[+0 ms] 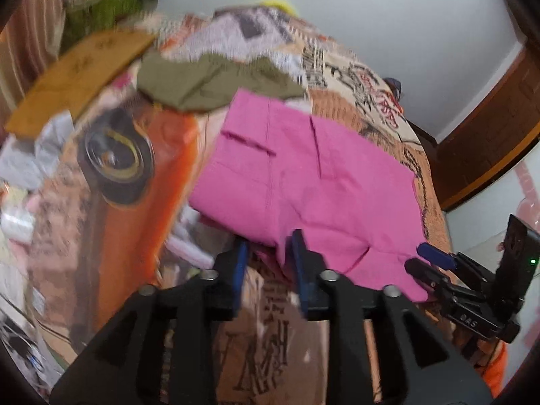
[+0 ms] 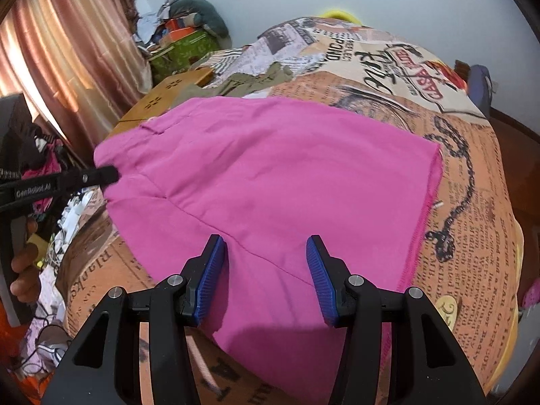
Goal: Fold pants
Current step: 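Grasp the pink pants' leg end with the left gripper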
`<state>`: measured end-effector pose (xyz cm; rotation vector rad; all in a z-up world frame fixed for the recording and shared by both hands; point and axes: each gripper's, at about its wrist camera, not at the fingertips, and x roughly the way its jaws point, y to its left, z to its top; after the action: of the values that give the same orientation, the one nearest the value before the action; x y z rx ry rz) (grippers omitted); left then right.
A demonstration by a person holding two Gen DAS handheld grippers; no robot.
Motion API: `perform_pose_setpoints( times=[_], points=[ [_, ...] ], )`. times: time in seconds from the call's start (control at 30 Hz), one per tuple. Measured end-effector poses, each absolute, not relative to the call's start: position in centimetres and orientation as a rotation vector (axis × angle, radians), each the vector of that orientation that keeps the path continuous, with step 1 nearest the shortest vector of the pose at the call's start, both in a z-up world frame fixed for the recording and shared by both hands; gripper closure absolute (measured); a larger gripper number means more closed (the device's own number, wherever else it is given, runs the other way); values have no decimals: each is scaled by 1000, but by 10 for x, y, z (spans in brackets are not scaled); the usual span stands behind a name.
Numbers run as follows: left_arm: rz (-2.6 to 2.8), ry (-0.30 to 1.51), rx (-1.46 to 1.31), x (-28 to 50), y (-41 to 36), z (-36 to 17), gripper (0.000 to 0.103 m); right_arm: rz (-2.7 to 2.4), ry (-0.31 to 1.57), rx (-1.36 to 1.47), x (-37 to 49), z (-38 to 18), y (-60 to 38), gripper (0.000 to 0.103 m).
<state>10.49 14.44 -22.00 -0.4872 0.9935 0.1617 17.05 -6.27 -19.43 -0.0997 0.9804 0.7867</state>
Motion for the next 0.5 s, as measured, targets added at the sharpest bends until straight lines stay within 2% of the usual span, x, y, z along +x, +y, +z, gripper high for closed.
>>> perform_pose_setpoints(
  times=[0.1,0.17,0.27,0.5],
  points=[
    [145,1029,-546,98,148,-232,64,786,979,-97,171,-195,-64,55],
    [119,1030,-582,93,148,-237,54,782,973,-108,170,-196,-62,55],
    [89,1022,-633,91,151,-239,48,783,969,-114,170,-196,-61,54],
    [58,1015,-756,108,167,-252,46,785,968,-99,172,-198,-63,53]
  ],
)
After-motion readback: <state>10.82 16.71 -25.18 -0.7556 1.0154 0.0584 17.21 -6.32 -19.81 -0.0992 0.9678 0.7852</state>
